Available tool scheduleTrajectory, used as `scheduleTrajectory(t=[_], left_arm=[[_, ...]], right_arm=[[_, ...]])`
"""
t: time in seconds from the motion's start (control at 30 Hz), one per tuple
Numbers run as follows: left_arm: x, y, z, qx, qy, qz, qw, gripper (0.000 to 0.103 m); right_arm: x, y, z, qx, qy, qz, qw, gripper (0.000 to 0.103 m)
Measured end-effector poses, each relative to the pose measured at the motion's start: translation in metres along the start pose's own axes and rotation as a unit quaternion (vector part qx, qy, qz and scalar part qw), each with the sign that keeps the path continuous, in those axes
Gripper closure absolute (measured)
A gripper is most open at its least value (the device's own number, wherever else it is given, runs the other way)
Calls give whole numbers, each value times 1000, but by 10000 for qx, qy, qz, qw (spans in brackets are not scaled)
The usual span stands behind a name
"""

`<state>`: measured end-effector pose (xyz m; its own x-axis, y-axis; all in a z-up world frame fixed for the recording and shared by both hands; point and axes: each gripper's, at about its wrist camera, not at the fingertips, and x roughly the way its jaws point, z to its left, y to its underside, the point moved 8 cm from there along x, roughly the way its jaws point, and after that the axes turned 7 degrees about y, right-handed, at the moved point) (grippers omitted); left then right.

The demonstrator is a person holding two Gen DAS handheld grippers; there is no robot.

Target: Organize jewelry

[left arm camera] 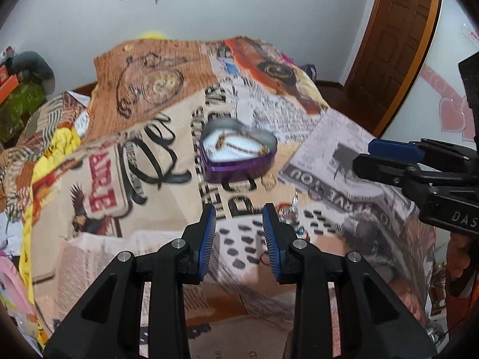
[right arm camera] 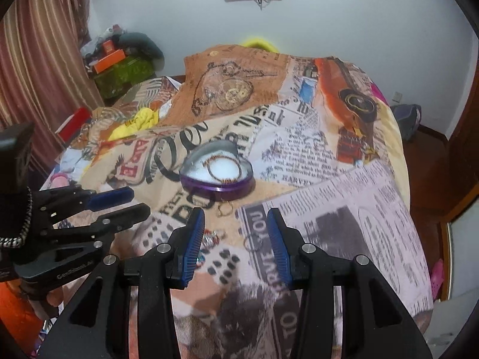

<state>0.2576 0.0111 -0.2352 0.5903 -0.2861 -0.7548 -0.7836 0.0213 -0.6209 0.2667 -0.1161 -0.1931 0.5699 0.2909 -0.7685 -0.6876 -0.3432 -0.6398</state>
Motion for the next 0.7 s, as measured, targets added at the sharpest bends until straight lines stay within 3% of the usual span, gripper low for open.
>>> scheduleTrajectory(t=[0.33,0.7], left_arm=[[27,15,-17,74,265,319,9991,72],[47,23,-22,103,380,536,9978,72]], right_arm=[[26,35,-17,92,93,511,9986,63],[61,41,-14,90,-74,846,9963,63]])
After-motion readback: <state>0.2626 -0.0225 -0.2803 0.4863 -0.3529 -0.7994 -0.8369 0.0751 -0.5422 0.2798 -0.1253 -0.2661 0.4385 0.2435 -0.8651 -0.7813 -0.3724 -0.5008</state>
